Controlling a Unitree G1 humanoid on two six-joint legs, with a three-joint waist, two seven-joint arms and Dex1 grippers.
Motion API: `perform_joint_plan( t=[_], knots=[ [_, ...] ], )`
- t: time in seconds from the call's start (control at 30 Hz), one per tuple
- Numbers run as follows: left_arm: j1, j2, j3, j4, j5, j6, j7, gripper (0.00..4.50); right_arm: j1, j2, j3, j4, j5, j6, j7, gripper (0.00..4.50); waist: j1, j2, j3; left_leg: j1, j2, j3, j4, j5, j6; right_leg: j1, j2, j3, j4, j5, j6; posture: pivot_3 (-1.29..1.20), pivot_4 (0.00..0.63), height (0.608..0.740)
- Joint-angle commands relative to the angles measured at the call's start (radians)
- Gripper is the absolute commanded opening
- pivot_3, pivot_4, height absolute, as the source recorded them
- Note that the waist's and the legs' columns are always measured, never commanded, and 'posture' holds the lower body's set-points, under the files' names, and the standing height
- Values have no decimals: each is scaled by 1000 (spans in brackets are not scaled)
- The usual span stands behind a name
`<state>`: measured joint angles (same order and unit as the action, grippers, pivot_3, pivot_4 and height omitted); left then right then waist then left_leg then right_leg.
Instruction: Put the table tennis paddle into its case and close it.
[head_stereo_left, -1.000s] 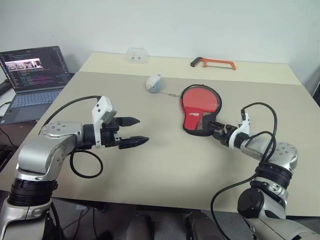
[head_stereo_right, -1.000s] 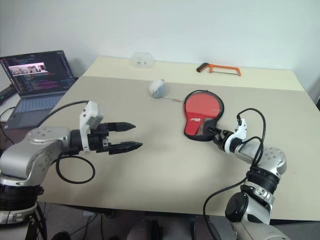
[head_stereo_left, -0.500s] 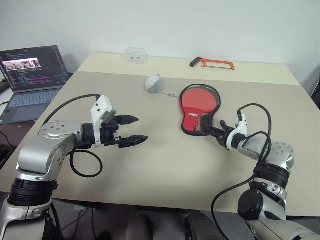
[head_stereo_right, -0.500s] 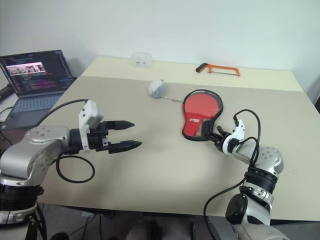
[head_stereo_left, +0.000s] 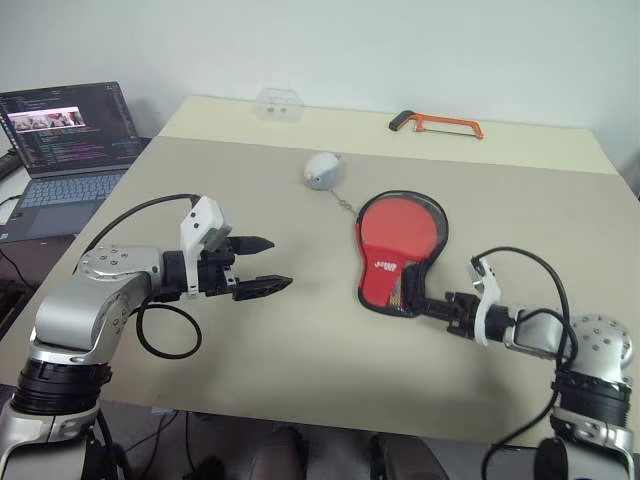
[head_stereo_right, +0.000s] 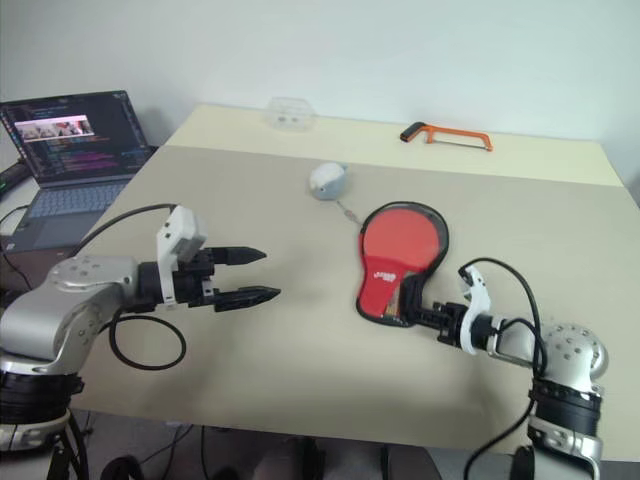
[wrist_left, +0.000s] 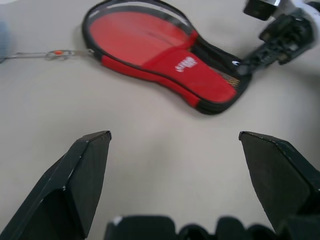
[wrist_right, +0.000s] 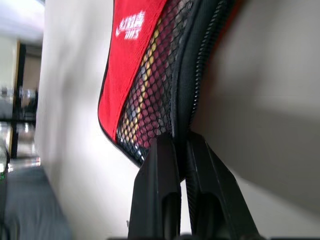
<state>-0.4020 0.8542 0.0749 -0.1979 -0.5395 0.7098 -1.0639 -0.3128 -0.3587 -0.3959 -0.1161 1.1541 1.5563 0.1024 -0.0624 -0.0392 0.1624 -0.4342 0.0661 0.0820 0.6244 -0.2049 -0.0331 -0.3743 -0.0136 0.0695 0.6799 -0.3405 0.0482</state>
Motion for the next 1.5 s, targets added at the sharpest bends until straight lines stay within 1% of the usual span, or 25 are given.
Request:
perform_joint_plan(
  t=[0.03, 0.13, 0.27, 0.47, 0.7, 0.9, 1.07, 1.3, 1.5],
  knots=[
    [-15, 20, 1, -8, 4, -18, -17, 4500, 98, -51, 115, -52, 137, 58, 15, 32, 4, 0, 0, 0, 0, 0, 0, 0, 0, 0, 0, 0, 0, 0, 0, 0, 150, 740],
    [-16, 21, -2, -5, 8, -19, -23, 4500, 148, -104, 157, -94, 190, 58, 20, 32, 7, -1, 0, 0, 0, 0, 0, 0, 0, 0, 0, 0, 0, -1, -1, 0, 150, 740],
    [-17, 23, -3, -2, 14, -18, -31, 4500, 211, -176, 212, -176, 264, 58, 66, 32, 9, -1, 0, 0, 0, -1, 0, 0, 0, 1, 0, 0, 0, -1, -1, 0, 150, 740],
    [-18, 27, -4, 0, 18, -17, -36, 4500, 246, -217, 232, -185, 314, 36, 80, 32, 9, -1, 0, 0, 0, -1, 1, 0, 0, 1, 0, 0, 1, -1, -1, 0, 150, 740],
    [-13, 35, 0, -2, 20, -15, -37, 4500, 275, -274, 265, -206, 327, 16, 119, 32, 14, -1, -1, 0, 0, -1, 2, 0, 0, 1, 0, 0, 1, -1, -1, 0, 150, 740],
    [-13, 36, 0, -1, 24, -17, -40, 4500, 316, -315, 300, -263, 340, 5, 159, 32, 17, -1, -1, 0, 0, -2, 2, 0, 0, 1, 0, -1, 1, -1, -1, 0, 150, 740],
    [-12, 36, 0, -4, 28, -18, -43, 4500, 354, -348, 320, -291, 391, -22, 166, 32, 20, -1, -1, 0, 0, -2, 3, 0, 0, 1, 0, -1, 1, -1, -1, 0, 150, 740],
    [-10, 37, 0, -8, 31, -19, -43, 4500, 366, -382, 358, -297, 404, -68, 154, 32, 20, -2, -1, 0, 0, -2, 4, 0, 0, 2, 0, -1, 2, -1, -1, 0, 150, 740],
    [-16, 28, -7, 2, 42, -25, -34, 4500, 303, -408, 343, -287, 325, -126, 166, 32, 20, -2, -1, 0, 0, -3, 4, 0, 1, 2, 0, -1, 2, -1, -1, 0, 150, 740]
  ],
)
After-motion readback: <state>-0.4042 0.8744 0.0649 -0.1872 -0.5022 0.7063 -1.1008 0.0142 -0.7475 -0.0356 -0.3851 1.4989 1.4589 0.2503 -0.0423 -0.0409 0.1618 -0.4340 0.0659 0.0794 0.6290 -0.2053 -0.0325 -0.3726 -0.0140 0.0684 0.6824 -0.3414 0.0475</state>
